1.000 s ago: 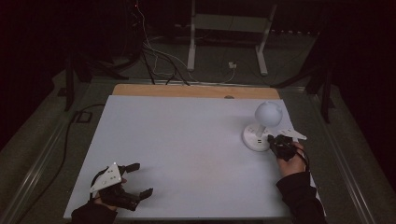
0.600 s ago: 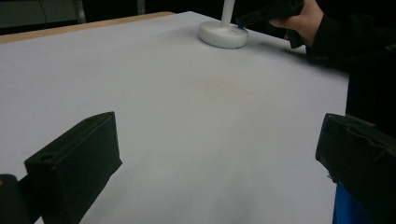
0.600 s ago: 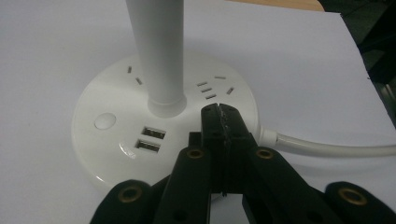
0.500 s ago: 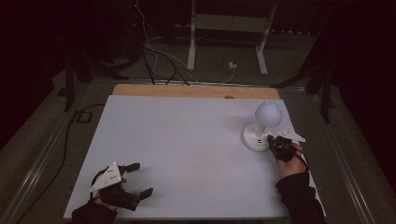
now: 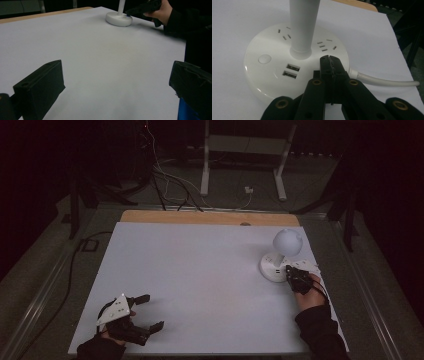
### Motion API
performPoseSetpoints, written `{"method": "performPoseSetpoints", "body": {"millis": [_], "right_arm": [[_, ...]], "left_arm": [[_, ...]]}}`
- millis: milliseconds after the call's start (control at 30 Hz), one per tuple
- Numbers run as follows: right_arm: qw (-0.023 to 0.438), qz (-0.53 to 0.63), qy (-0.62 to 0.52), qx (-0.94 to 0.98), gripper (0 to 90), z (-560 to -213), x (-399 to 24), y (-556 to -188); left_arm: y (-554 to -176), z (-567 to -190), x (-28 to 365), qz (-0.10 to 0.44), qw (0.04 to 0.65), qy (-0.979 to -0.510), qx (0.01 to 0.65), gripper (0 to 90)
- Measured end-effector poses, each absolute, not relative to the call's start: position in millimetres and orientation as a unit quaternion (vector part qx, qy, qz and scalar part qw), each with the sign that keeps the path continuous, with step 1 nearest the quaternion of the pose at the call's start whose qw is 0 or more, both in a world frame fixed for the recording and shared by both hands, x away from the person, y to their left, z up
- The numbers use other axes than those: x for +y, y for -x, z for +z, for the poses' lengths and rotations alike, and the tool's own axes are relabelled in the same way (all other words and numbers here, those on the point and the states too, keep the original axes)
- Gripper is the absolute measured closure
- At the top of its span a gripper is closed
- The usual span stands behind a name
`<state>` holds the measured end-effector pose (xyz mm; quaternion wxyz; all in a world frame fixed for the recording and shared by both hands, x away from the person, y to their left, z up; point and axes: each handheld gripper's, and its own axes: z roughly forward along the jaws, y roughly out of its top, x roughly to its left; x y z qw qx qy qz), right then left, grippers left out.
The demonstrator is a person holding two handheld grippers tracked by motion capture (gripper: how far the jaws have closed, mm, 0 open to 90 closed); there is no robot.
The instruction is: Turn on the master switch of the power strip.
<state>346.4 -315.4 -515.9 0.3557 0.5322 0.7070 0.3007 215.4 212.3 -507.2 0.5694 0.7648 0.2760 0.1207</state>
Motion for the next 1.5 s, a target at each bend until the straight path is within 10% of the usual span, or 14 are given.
{"method": "performPoseSetpoints", "body": {"millis": [533, 1200, 1500], "right_arm": [[0.329, 0.370, -0.555, 0.669, 82.5, -490, -332, -340], [0.271, 0.460, -0.495, 0.686, 0.0, -471, -328, -322], [0.223, 0.475, -0.476, 0.706, 0.0, -472, -325, -317]], "left_arm": [[-216, -507, 212, 0.122, 0.570, -0.764, 0.275, 0.3], [-216, -506, 213, 0.123, 0.570, -0.765, 0.273, 0.3], [-215, -506, 212, 0.123, 0.572, -0.764, 0.274, 0.3]]}}
